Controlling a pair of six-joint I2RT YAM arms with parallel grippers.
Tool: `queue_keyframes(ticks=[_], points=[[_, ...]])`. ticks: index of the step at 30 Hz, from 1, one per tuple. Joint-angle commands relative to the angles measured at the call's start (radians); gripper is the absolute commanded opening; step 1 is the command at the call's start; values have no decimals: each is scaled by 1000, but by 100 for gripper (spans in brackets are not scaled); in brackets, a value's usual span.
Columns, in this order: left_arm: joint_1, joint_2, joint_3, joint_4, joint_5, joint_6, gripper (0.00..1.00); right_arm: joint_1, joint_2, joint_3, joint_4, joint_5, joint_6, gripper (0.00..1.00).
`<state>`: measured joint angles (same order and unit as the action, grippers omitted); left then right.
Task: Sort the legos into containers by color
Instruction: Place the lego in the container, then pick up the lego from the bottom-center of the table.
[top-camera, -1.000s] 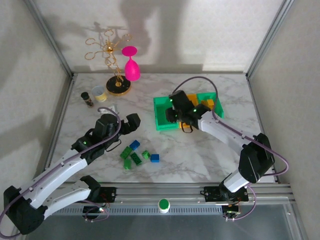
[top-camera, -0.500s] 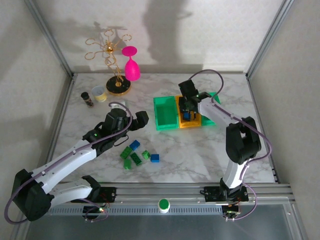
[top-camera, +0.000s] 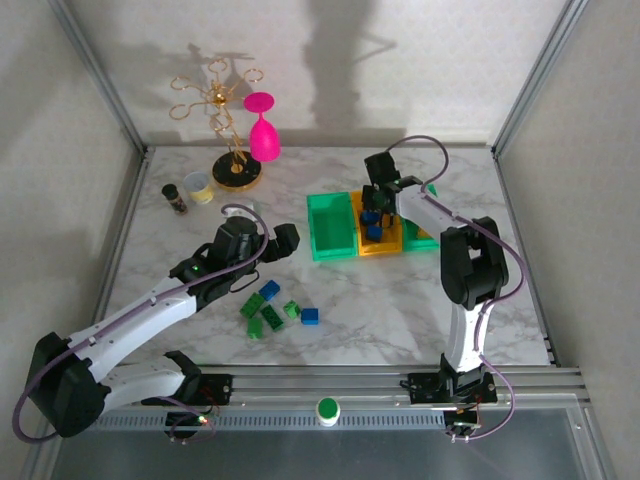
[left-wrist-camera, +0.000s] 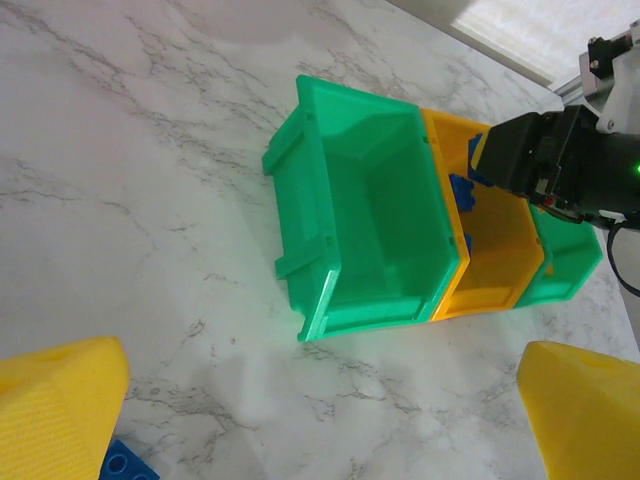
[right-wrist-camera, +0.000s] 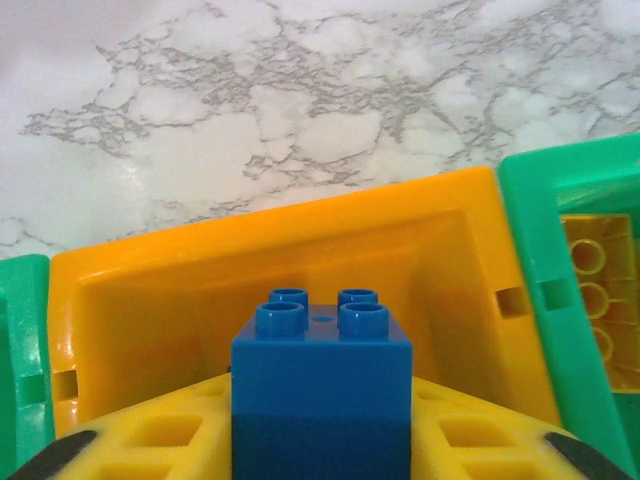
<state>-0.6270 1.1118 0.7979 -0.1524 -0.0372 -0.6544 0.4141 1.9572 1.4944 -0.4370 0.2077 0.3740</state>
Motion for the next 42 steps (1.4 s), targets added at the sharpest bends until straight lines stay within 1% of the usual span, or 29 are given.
queue_keyframes(ticks=[1,7,10,13,16,21,25,29,30,33,38,42], points=[[-7,5,27,14,-12,19,100,0,12,31,0,-34,-19,42],[-7,-1,40,6,-6,21,100,4,-46,37,-21,-47,-28,49],[-7,-27,37,-7,-7,14,100,38,-112,5,-40,-35,-31,51],[-7,-71,16,-27,-11,12,100,92,-189,-68,-48,-22,-22,54],[-7,-115,-2,-78,-30,12,100,160,-267,-154,-48,-23,-13,57],[-5,-219,-45,-162,-64,4,100,330,-364,-290,-64,-50,-10,61],[-5,-285,-76,-215,-78,-7,100,451,-425,-395,-57,-97,-11,63],[-5,-320,-92,-269,-92,-29,100,535,-483,-500,-37,-119,8,66],[-5,-331,-96,-279,-100,-37,100,551,-497,-528,-21,-142,9,66],[-5,-364,-123,-284,-110,-53,100,593,-522,-595,30,-194,16,69],[-5,-379,-145,-309,-139,-78,100,667,-512,-659,78,-182,26,73],[-5,-383,-155,-312,-161,-92,99,690,-460,-674,117,-172,27,75]])
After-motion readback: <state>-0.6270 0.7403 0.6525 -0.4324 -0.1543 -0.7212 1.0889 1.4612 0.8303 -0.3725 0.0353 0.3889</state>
